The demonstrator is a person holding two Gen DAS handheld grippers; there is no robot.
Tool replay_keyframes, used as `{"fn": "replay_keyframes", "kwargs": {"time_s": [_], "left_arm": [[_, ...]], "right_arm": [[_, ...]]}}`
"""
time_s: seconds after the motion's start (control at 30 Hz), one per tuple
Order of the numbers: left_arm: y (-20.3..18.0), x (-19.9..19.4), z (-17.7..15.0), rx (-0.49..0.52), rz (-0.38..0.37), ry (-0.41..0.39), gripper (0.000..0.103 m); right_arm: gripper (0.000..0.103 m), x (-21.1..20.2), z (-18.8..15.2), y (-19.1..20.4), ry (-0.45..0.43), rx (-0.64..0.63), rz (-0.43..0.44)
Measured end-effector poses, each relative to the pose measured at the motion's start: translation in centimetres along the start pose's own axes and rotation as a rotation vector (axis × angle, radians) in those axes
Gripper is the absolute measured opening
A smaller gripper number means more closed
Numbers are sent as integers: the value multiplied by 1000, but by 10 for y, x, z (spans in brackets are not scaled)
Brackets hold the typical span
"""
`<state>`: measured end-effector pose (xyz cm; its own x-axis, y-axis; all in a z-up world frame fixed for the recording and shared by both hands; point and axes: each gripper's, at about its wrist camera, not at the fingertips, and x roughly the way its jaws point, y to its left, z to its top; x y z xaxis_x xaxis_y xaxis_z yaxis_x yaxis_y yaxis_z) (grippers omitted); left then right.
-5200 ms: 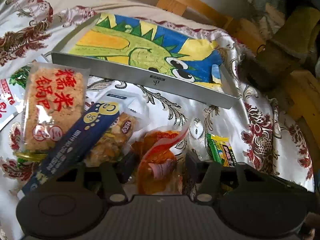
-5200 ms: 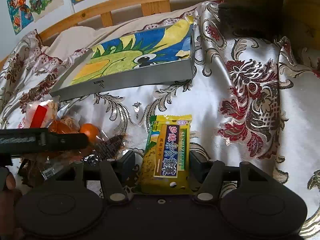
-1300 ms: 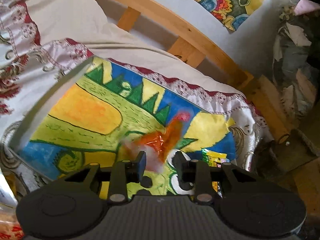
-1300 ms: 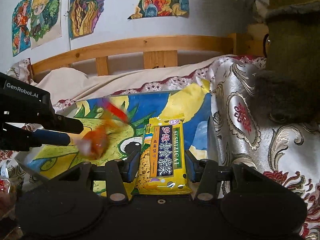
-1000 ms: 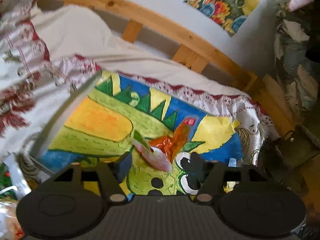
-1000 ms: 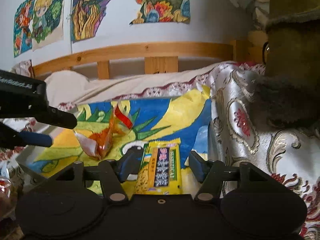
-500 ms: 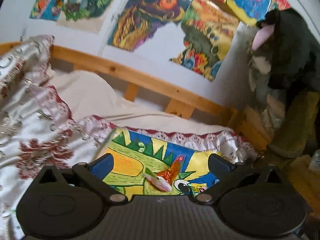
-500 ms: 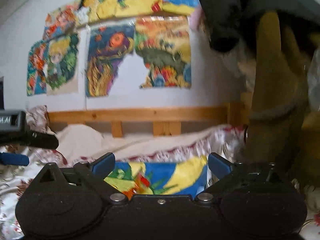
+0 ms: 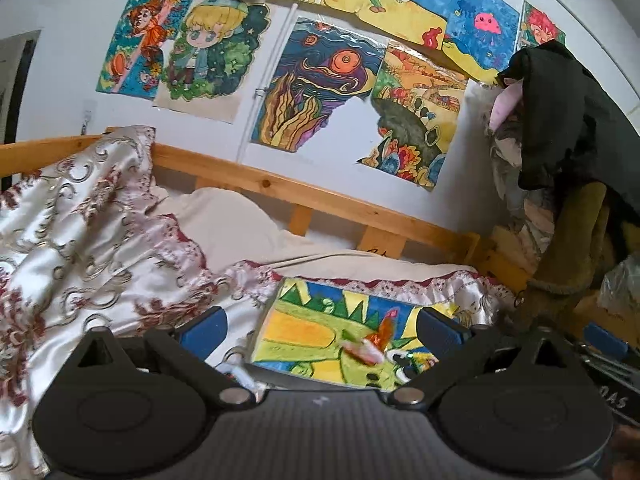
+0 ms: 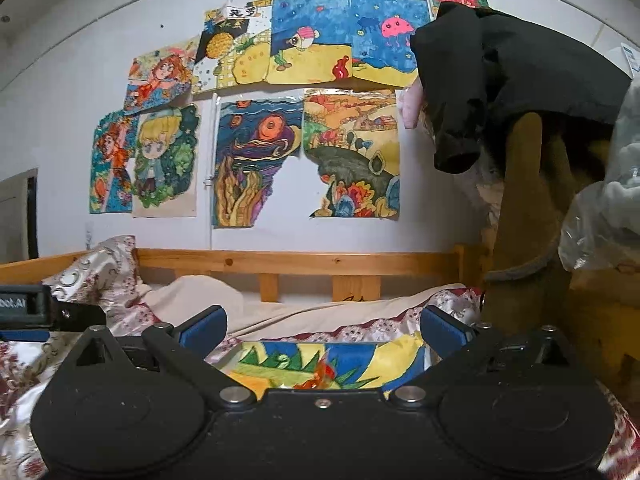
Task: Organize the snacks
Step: 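Lift both tools away from the tray and back over the snack pile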
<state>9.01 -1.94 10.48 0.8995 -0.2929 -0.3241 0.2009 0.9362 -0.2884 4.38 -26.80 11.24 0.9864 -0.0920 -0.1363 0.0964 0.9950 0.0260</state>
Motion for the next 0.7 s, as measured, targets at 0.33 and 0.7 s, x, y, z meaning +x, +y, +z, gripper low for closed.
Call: {"fn": "replay_keyframes", "kwargs": {"time_s": [0.33, 0.7], "left_arm": [[22, -38, -38, 35, 34, 18, 103], [41, -49, -76, 74, 76, 121, 103]], "right_arm": [[102, -55, -31, 8, 70, 24, -13], [102, -82, -62, 18, 160, 10, -30]]}}
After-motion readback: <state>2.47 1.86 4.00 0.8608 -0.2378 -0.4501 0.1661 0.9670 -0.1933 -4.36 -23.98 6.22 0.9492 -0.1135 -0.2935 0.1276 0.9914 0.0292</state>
